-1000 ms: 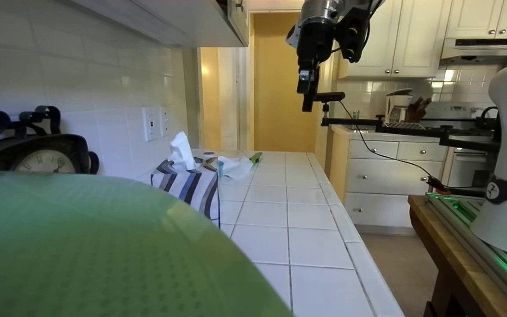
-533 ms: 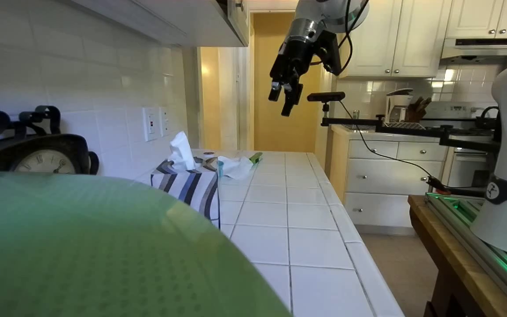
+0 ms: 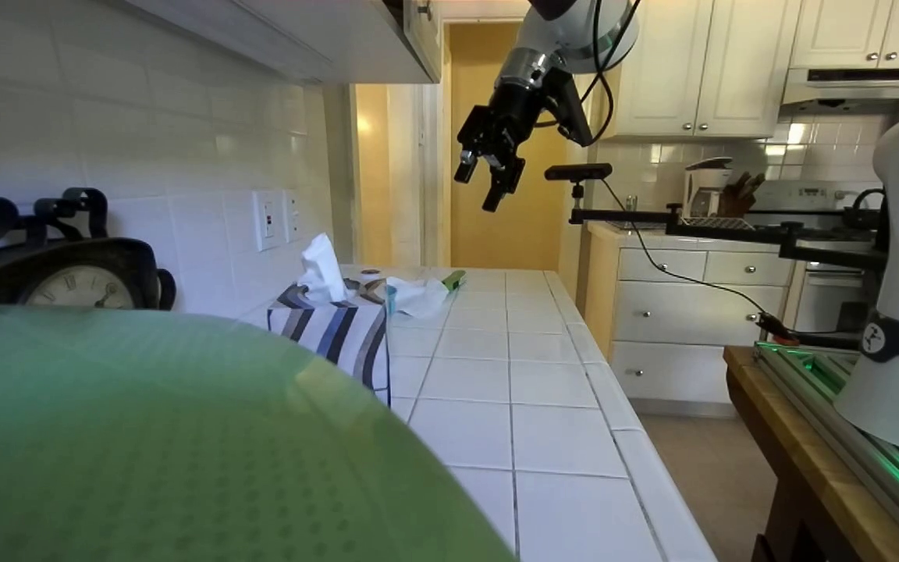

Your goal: Fold the paper towel in half

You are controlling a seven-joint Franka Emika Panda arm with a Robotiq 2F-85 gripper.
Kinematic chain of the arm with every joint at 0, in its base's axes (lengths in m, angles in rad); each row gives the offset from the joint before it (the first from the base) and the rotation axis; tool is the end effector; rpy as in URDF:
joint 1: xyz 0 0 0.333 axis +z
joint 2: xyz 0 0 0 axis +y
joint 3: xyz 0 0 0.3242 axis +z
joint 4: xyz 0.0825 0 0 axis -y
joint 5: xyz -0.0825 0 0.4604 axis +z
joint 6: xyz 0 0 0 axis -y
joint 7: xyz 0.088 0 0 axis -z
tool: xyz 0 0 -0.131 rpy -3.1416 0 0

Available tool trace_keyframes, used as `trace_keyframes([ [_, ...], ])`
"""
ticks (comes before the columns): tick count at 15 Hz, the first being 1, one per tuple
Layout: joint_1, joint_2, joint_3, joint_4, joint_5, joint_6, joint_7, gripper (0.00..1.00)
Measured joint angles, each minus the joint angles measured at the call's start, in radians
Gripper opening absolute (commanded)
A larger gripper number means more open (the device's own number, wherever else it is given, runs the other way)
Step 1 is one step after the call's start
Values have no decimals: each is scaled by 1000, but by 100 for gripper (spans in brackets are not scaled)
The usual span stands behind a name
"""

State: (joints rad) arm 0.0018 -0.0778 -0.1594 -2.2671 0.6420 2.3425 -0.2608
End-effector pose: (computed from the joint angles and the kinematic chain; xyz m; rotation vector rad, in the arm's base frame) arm 0.5865 -0.0734 0.3518 -2.6272 0.4225 -0.3327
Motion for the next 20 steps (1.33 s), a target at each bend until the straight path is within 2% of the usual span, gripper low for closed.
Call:
trace_keyframes([
  [4,-26,82,3,25,18,69,-6,100],
  [8,-88,241,9,158,116,98,-89,100],
  [11,-143,353,38,288,182,90,-160,100],
  [15,-215,473,74,444,202,41,-212,100],
  [20,-273,586,87,555,201,-16,-217,100],
])
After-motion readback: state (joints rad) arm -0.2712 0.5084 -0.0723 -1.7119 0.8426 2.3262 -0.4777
